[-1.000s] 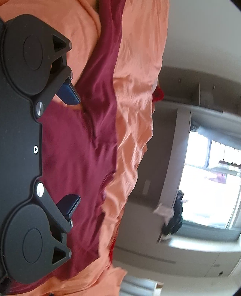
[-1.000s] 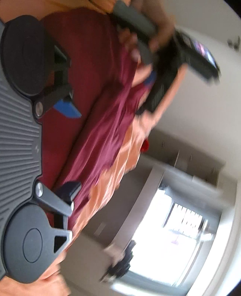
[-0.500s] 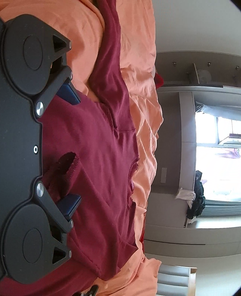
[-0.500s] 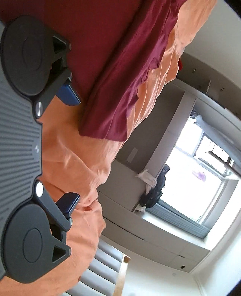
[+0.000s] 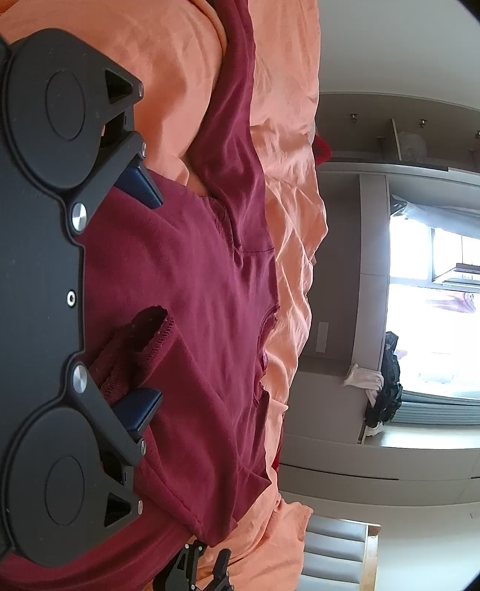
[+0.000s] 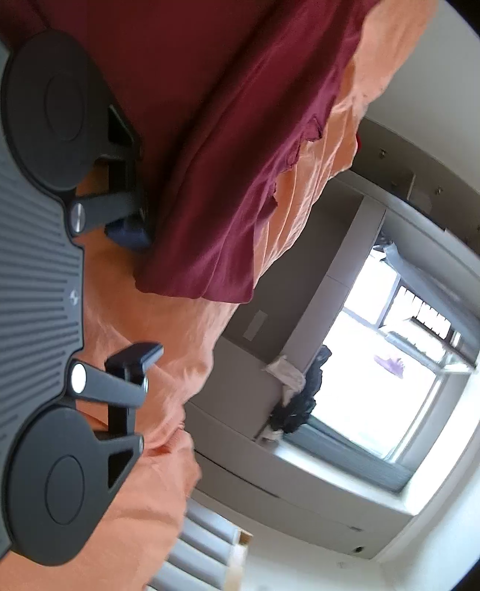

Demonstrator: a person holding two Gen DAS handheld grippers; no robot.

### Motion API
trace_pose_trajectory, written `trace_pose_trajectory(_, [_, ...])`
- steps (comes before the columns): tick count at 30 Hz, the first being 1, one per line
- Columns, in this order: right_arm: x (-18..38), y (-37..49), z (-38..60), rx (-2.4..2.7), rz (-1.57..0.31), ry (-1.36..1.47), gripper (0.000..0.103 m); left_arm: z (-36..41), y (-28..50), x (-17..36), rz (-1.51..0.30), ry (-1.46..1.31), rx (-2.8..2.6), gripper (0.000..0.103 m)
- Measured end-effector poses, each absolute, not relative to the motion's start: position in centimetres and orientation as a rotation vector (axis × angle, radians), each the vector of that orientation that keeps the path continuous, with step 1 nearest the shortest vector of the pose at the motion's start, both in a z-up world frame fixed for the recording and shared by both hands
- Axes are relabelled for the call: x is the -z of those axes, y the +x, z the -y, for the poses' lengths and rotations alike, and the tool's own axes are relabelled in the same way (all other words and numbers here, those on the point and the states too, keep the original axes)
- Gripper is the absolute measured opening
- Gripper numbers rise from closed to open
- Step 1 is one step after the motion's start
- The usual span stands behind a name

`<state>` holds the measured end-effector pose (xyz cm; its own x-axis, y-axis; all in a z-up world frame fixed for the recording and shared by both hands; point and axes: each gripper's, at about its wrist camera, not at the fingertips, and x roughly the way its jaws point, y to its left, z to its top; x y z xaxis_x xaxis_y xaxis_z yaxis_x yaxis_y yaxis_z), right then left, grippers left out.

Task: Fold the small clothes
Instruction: 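Lay the sleeve across the sweater body and open the right gripper, then grasp the other sleeve cuff with the left gripper and lift it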

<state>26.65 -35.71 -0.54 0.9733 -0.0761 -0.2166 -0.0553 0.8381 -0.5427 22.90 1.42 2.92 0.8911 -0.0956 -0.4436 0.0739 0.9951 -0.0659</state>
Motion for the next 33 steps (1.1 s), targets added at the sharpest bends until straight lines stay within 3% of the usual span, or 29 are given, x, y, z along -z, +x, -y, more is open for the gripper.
trace_pose_trajectory(2, [0.9, 26.6, 35.3, 0.001, -0.239, -0.615, 0.012, -1.4, 22.9, -2.9, -0.463, -0.047, 0.088, 0.103])
trace_pose_trajectory(6, [0.1, 26.1, 35.0, -0.002, -0.296, -0.613, 0.007, -1.4, 22.9, -2.9, -0.464, -0.048, 0.089, 0.103])
trace_pose_trajectory(18, [-1.4, 24.8, 36.9, -0.078, -0.453, -0.42, 0.006, -1.9, 22.5, -2.8, -0.461, -0.04, 0.133, 0.103])
trace_pose_trajectory(21, [-1.9, 23.9, 37.7, -0.079, -0.473, -0.381, 0.019, -1.9, 22.4, -2.5, -0.46, -0.024, 0.151, 0.103])
trace_pose_trajectory(22, [-2.2, 23.5, 37.8, -0.075, -0.466, -0.377, 0.027, -1.9, 22.3, -2.5, -0.458, -0.022, 0.154, 0.103])
trace_pose_trajectory(24, [-2.9, 22.8, 38.2, -0.062, -0.438, -0.343, 0.058, -1.8, 22.0, -2.5, -0.454, -0.01, 0.163, 0.103])
trace_pose_trajectory(28, [-4.2, 22.1, 38.6, -0.102, -0.396, -0.192, 0.074, -1.8, 21.4, -2.2, -0.431, 0.016, 0.179, 0.103])
trace_pose_trajectory(30, [-4.6, 22.2, 38.5, -0.131, -0.371, -0.094, 0.097, -2.0, 21.0, -2.2, -0.421, 0.005, 0.182, 0.103])
trace_pose_trajectory(33, [-5.0, 22.8, 37.3, -0.164, -0.352, 0.023, 0.103, -2.7, 20.7, -2.7, -0.406, -0.03, 0.178, 0.103])
